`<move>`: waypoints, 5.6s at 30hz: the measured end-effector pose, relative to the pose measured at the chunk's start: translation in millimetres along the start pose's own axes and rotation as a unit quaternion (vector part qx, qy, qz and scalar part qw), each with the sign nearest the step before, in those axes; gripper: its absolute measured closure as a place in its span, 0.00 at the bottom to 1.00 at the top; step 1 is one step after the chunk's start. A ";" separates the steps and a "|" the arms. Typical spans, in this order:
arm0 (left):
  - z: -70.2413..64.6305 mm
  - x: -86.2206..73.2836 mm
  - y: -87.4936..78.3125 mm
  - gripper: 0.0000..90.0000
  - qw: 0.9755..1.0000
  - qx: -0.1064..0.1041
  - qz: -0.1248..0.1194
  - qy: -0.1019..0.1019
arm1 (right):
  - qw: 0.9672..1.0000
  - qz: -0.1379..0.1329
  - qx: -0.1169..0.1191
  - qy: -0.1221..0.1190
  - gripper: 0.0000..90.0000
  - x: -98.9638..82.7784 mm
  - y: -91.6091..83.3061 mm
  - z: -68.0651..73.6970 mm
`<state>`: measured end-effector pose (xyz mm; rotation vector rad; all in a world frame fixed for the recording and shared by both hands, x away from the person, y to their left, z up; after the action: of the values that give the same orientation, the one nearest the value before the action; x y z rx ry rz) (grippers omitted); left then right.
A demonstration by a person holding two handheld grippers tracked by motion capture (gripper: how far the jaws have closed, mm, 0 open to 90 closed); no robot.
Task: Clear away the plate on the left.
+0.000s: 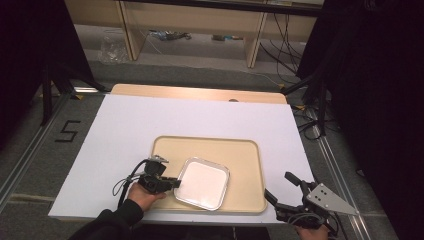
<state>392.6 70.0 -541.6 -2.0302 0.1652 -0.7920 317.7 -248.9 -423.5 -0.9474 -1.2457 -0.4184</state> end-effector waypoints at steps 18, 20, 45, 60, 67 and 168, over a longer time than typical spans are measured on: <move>-15.3 -14.8 -5.1 0.82 0.999 -0.033 0.007 -0.016 | 1.000 -0.002 0.003 0.002 0.17 0.1 1.2 1.2; -17.2 -16.2 -6.0 0.82 0.999 -0.038 0.008 -0.015 | 1.000 -0.002 0.003 0.003 0.17 0.2 1.3 1.1; -25.2 -20.0 -6.6 0.76 0.999 -0.045 0.015 -0.009 | 1.000 -0.001 0.003 0.004 0.17 -1.5 3.3 -4.8; -27.7 -9.9 -19.1 0.60 0.999 -0.035 -0.030 0.008 | 1.000 0.009 0.003 0.004 0.17 -2.5 3.2 -5.9; -25.3 -5.4 -27.7 0.50 0.997 -0.012 -0.071 0.024 | 1.000 0.005 0.008 0.003 0.17 -1.2 5.0 -2.5; -22.0 -12.6 -124.0 0.18 0.953 0.072 -0.288 0.066 | 1.000 0.005 0.006 -0.001 0.17 -1.3 5.1 1.6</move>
<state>346.7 129.8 -439.9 -1.8982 -0.4210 -1.2590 320.0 -245.0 -426.6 -0.9435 -1.2430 -0.4012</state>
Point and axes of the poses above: each handheld gripper's, and its own axes: y roughly forward along the jaws, x roughly out of its top, z roughly to its left, the point moved 8 cm from there along y, roughly forward along the jaws, and after that the axes turned 9 degrees about z, right-handed, at the moved point
